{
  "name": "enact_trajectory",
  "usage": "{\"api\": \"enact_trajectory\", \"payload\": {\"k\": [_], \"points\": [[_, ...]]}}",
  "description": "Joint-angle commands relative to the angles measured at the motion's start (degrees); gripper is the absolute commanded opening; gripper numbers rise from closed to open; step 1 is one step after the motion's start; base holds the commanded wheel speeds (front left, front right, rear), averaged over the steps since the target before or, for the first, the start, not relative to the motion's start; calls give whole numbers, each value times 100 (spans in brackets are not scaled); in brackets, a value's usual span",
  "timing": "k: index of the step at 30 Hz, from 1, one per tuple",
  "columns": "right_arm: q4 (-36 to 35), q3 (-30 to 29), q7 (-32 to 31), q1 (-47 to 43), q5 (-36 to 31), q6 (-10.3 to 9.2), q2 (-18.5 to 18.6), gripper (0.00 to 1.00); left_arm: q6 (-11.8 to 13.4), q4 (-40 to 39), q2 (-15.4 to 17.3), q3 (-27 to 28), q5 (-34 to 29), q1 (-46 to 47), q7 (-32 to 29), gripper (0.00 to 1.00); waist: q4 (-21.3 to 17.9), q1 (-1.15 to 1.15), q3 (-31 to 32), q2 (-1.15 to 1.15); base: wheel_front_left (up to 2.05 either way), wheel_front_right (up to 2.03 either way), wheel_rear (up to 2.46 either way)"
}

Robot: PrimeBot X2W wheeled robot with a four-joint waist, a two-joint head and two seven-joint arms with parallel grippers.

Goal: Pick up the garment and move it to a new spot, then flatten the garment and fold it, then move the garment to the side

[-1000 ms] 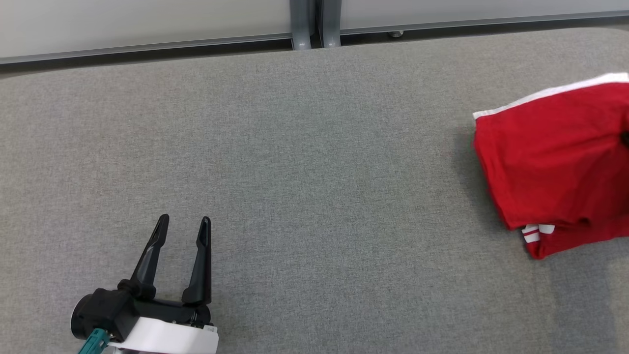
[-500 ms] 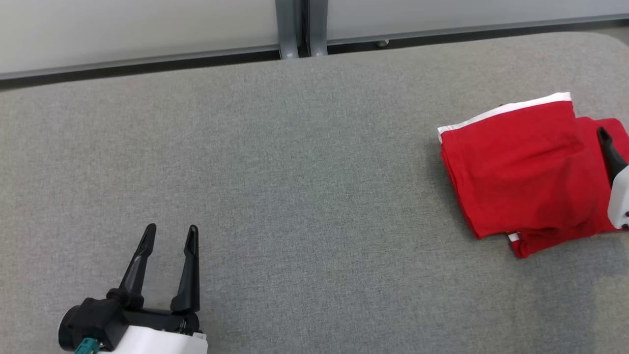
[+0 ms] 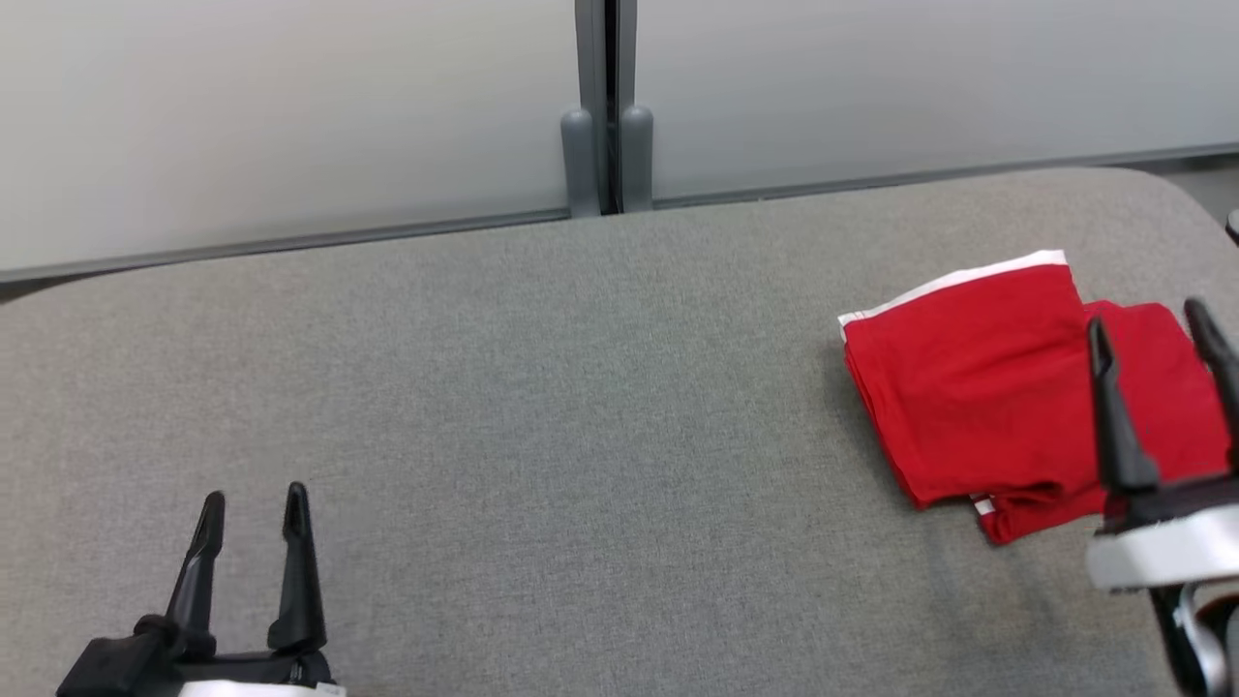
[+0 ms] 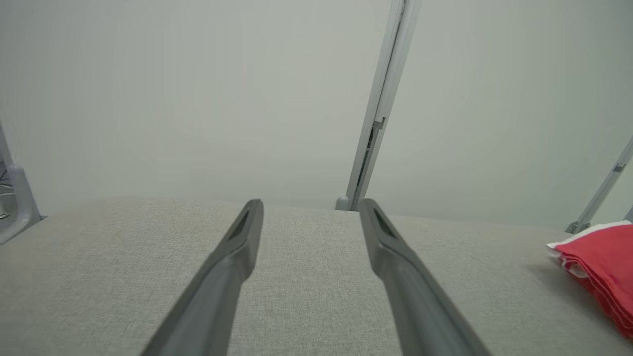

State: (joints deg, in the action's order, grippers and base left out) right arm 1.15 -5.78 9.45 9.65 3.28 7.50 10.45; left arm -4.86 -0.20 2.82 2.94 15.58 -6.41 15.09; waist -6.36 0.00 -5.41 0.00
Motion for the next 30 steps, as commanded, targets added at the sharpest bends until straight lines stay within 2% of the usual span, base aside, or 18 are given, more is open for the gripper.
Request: {"api": "enact_trajectory", "payload": {"k": [1,4,9,15,23,30], "points": [[30,23,210,-177,-107,-1,-30,100,60,-1,18,70,-12,-85,7,100,51,0,179,0,0,0,0],[125,64,512,-510,-271,-1,-274,100,104,63,16,154,-91,-181,7,100,104,0,317,0,0,0,0],[-11,150,579,-938,-335,-1,-497,100,164,287,17,307,-249,-287,6,100,262,0,469,0,0,0,0],[52,131,578,-1373,-260,-1,-694,100,42,629,19,360,-358,-328,7,100,386,0,570,0,0,0,0],[402,127,579,-1548,107,-1,-740,100,-53,782,20,262,-348,-367,7,100,438,0,656,0,0,0,0],[597,116,579,-1527,172,-1,-742,100,-45,775,20,185,-355,-374,7,100,521,0,665,0,0,0,0]]}}
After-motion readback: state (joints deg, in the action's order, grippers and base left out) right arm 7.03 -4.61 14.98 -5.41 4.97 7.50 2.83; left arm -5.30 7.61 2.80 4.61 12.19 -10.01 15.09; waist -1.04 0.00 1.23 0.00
